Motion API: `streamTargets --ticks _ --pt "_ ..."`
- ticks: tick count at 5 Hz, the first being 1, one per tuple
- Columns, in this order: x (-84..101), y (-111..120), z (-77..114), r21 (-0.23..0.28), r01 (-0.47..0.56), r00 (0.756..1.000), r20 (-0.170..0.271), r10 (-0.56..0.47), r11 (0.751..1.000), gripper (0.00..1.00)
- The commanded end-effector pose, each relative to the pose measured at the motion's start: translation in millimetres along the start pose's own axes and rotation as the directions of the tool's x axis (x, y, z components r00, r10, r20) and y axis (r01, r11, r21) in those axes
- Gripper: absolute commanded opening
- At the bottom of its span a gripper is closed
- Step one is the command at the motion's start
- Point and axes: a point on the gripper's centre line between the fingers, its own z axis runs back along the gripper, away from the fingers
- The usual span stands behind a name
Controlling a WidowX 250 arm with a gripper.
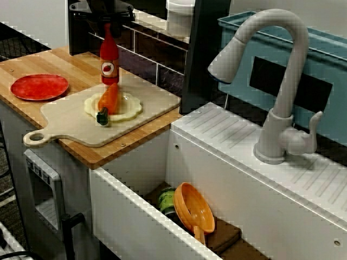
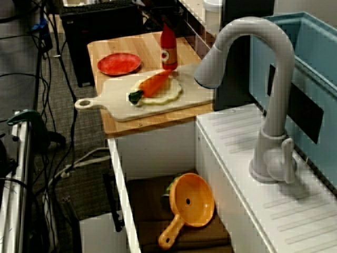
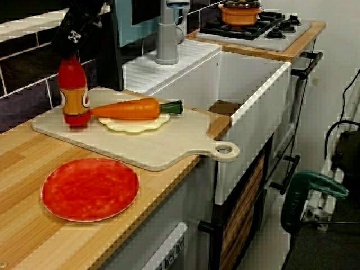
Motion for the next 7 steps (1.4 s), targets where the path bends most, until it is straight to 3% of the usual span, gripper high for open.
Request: streamTargets --ticks 1,4,5,7 --pt "24.1 6 6.3 0.003 -0.008 0.999 0.035 0.008 1.000 0.00" --pt "26.5 14 7.9 0.000 -0.017 1.000 0.026 0.017 1.000 0.00" --pt "26.4 15 9.3 0.012 -0.018 1.000 0.024 0.018 1.000 1.00" --pt "32.8 18 10.9 0.004 -0.029 1.000 0.001 0.029 1.000 1.00"
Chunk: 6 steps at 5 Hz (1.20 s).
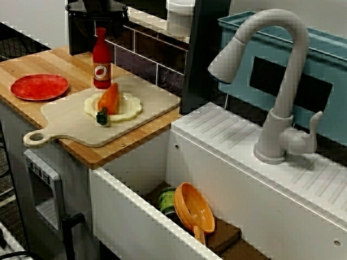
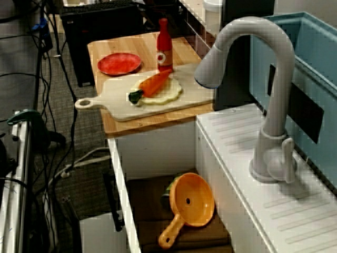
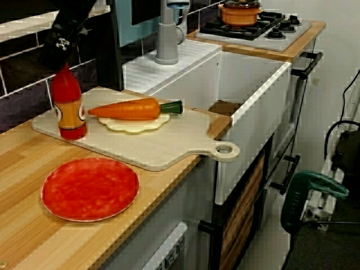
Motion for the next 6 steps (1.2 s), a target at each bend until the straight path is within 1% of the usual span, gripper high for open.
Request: streamTargets --ticks 1,2,3,4,5,6 --pt "27.1 8 21.2 -0.018 -0.027 0.998 0.047 0.028 0.999 1.00" --pt "31.1 10 24.4 -0.020 -0.037 0.999 0.026 0.038 0.999 1.00" --pt "30.1 11 29.7 -0.029 -0.035 0.999 -0.001 0.035 0.999 1.00" --pt "26.8 14 37.2 -0.040 -0.030 0.999 -0.037 0.029 0.999 1.00" --pt "22.7 19 44.7 -0.053 -0.039 0.996 -0.084 0.035 0.998 1.00" --pt "18.0 21 50.2 -0.052 -0.049 0.992 -0.115 0.043 0.997 1.00"
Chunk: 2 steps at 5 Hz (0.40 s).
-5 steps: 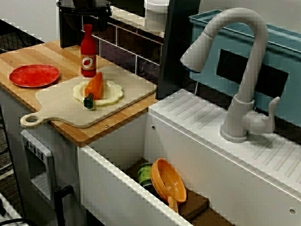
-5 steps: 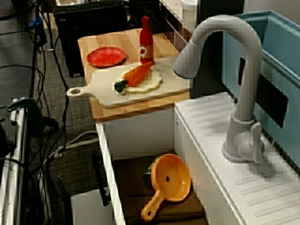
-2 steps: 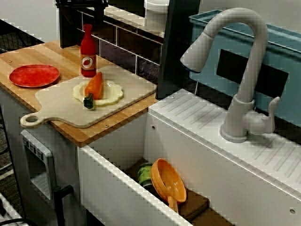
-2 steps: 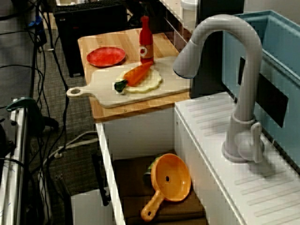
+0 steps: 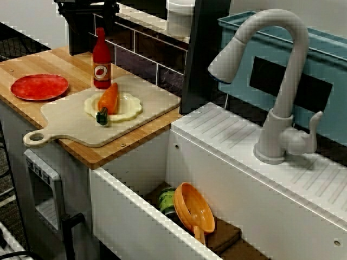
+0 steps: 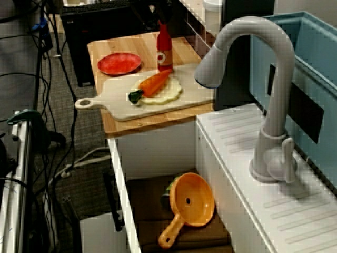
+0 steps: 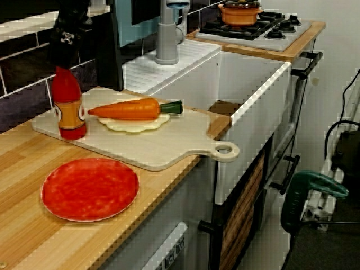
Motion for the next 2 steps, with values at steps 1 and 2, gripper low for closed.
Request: streamTargets --ticks 1,2 --pt "14.9 5.7 42.3 -0.017 -0.083 0.996 0.018 0.083 0.996 1.00" --pt "16.7 10.3 45.7 -0.028 -0.134 0.989 -0.064 0.132 0.991 1.00"
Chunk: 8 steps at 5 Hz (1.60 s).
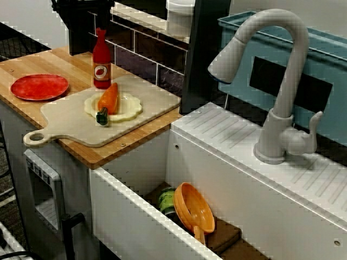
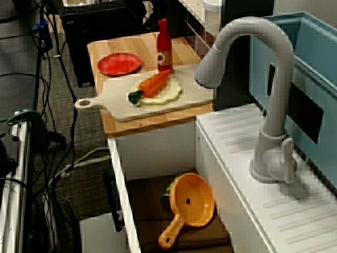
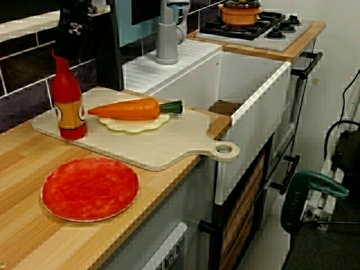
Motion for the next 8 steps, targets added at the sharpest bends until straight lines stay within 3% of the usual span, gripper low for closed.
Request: streamTargets --ticks 1,5,8 --pt "10.0 4 30.1 -0.027 -0.077 0.997 -0.035 0.076 0.997 1.00" --pt "-52.3 -12 -2.6 0.050 -0.100 0.984 -0.144 0.106 0.994 1.00" --pt "-79.5 -21 -23.5 0.066 -0.099 0.985 -0.137 0.107 0.993 1.00"
